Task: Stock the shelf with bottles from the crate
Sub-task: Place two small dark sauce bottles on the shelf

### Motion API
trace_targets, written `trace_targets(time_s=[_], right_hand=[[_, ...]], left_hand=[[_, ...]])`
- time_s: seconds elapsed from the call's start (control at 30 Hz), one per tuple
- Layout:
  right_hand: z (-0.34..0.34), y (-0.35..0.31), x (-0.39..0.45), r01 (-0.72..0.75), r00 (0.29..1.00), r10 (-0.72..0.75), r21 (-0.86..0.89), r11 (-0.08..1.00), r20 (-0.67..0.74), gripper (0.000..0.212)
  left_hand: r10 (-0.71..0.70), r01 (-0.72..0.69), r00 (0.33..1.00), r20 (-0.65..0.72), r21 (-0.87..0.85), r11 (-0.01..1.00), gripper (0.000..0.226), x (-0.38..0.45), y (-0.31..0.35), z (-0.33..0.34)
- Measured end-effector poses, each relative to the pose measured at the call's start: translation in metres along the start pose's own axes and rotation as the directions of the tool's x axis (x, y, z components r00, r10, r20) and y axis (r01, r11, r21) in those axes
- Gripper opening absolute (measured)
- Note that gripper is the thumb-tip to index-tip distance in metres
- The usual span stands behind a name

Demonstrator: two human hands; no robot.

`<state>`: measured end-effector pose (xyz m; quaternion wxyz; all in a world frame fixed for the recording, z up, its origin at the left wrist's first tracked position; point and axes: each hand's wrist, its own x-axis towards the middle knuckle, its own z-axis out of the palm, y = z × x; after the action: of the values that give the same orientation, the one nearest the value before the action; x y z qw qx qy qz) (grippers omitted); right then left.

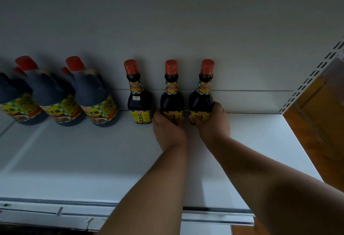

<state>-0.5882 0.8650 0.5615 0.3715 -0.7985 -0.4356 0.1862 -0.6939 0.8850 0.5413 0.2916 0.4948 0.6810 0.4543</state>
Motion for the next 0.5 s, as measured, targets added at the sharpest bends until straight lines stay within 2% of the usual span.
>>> trace_targets(time_s=[0.27,0.5], right_hand=[[0.0000,-0.0004,0.0008,0.003,1.000,-0.003,-0.043,0.999,0.000,0.076],[0.0010,-0.0016,0.0003,-0.019,1.000,0.019,-0.026,0.999,-0.002,0.072]], left_hand=[[0.013,-0.013,1.000,-0.005,-0.003,1.000,0.078,0.0003,-0.0005,0.0006],[0.006,-0.006,1.000,0.002,-0.009,1.000,0.079,0.0007,-0.0007,0.0012]])
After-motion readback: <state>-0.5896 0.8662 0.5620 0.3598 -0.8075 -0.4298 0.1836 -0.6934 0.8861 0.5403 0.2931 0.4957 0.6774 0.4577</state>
